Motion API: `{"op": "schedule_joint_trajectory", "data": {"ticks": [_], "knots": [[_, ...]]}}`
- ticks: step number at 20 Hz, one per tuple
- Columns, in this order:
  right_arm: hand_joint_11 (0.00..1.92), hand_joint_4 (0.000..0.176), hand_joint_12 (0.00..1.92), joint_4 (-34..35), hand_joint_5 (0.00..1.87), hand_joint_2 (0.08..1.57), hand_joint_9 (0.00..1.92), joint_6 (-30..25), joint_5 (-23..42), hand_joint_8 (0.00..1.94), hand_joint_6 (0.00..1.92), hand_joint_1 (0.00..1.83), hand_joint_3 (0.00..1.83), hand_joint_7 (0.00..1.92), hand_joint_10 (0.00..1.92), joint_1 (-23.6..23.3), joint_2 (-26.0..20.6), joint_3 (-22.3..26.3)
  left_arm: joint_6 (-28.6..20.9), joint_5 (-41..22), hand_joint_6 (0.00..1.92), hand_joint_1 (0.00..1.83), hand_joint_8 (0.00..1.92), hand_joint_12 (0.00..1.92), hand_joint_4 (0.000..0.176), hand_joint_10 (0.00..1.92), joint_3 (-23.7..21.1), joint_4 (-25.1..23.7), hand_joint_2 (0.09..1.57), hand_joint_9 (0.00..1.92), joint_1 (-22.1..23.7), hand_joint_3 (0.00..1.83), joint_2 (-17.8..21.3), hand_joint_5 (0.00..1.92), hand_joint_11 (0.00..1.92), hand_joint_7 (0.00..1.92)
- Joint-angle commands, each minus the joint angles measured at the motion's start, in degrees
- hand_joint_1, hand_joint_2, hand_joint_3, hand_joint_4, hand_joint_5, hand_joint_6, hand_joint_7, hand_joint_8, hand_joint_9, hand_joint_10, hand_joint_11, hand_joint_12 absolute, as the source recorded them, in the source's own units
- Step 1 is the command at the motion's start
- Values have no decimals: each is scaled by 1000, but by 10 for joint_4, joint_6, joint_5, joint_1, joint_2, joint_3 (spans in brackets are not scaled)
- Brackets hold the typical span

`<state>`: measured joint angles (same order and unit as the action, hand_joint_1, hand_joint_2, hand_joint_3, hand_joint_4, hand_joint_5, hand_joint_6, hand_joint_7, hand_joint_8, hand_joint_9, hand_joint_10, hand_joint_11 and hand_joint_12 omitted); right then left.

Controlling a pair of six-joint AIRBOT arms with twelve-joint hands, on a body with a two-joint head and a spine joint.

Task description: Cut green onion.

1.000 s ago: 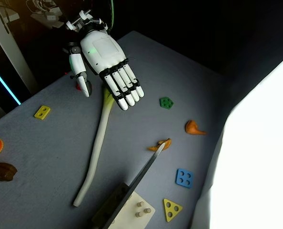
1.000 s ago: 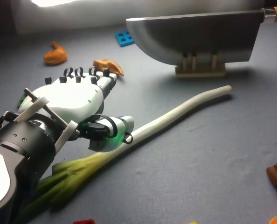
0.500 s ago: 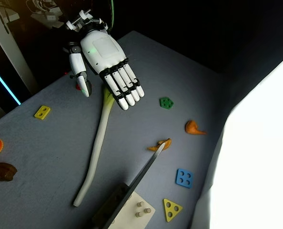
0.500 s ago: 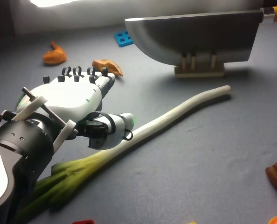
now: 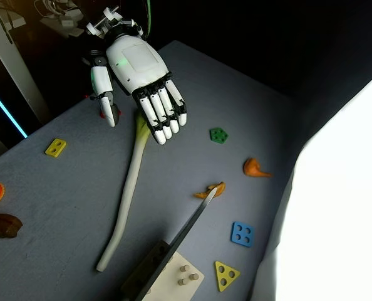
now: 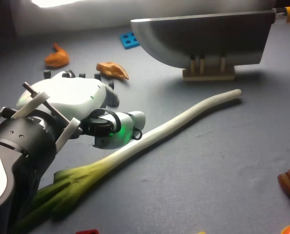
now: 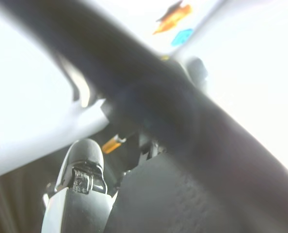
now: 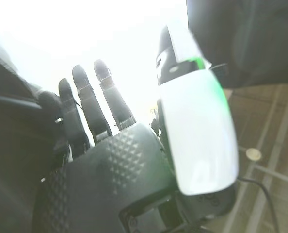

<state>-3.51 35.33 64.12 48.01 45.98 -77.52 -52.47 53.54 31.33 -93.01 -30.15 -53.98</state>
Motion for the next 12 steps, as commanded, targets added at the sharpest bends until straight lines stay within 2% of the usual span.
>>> {"op": "schedule_joint_trajectory", "data": {"ticks": [1, 2, 3, 4, 5, 6, 7, 8, 10, 11, 12], "knots": [[424, 0, 1703, 25, 909, 1236, 774, 18, 61, 422, 585, 103, 3, 1065, 1051, -7, -16, 19, 1, 27, 76, 24, 137, 1566, 0, 847, -3, -48, 1322, 771, 7, 1, 4, 857, 316, 1024], [489, 0, 1722, 25, 944, 1239, 794, 22, 61, 591, 682, 137, 0, 1048, 1124, -7, -28, 43, 1, 30, 111, 60, 705, 1679, 0, 1255, -5, -48, 1319, 752, 7, 0, 4, 1050, 445, 974], [489, 0, 1722, 25, 944, 1239, 794, 31, 62, 591, 682, 137, 0, 1048, 1124, -7, -39, 64, 1, 35, 111, 60, 705, 1679, 0, 1255, -8, -48, 1319, 752, 7, 0, 5, 1050, 445, 974], [482, 0, 1753, 25, 952, 1237, 781, 43, 64, 659, 702, 140, 0, 1041, 1121, -8, -50, 84, 1, 40, 170, 47, 957, 1745, 0, 1369, -11, -45, 1323, 758, 8, 1, 5, 1098, 475, 930], [612, 0, 1897, 25, 935, 1264, 839, 55, 66, 1267, 1198, 74, 7, 1055, 1642, -8, -62, 108, 1, 43, 1142, 3, 1284, 1900, 0, 1557, -15, -39, 1346, 841, 11, 2, 5, 916, 590, 975], [612, 0, 1897, 25, 935, 1264, 839, 63, 65, 1267, 1198, 74, 7, 1055, 1642, -9, -71, 129, 1, 44, 1142, 3, 1284, 1900, 0, 1557, -17, -38, 1346, 841, 12, 2, 5, 916, 590, 975], [805, 0, 1916, 25, 949, 1273, 932, 71, 65, 1579, 1528, 46, 7, 1086, 1865, -10, -80, 147, 2, 46, 1497, 0, 1448, 1917, 0, 1718, -20, -38, 1348, 889, 13, 1, 4, 921, 655, 1017], [1005, 0, 1921, 25, 966, 1276, 1105, 76, 58, 1691, 1745, 12, 4, 1143, 1919, -13, -90, 170, 7, 49, 1795, 0, 1772, 1921, 0, 1908, -22, -43, 1360, 994, 14, 3, 3, 983, 832, 1072], [1055, 0, 1921, 25, 980, 1267, 1150, 107, 26, 1653, 1753, 2, 0, 1176, 1921, -20, -107, 205, 9, 49, 1761, 0, 1792, 1921, 0, 1918, -26, -48, 1368, 1031, 9, 4, 3, 983, 885, 1098], [1247, 0, 1921, 25, 1028, 1286, 1261, 124, 20, 1743, 1831, 0, 6, 1247, 1921, -23, -113, 219, 9, 47, 1614, 0, 1748, 1921, 0, 1921, -27, -48, 1393, 1068, 6, 7, 6, 979, 930, 1127], [1327, 0, 1921, 25, 1061, 1303, 1314, 130, 19, 1762, 1847, 0, 11, 1292, 1921, -25, -116, 228, 9, 46, 1554, 0, 1728, 1921, 0, 1921, -27, -49, 1397, 1086, 4, 5, 8, 994, 943, 1145]]}}
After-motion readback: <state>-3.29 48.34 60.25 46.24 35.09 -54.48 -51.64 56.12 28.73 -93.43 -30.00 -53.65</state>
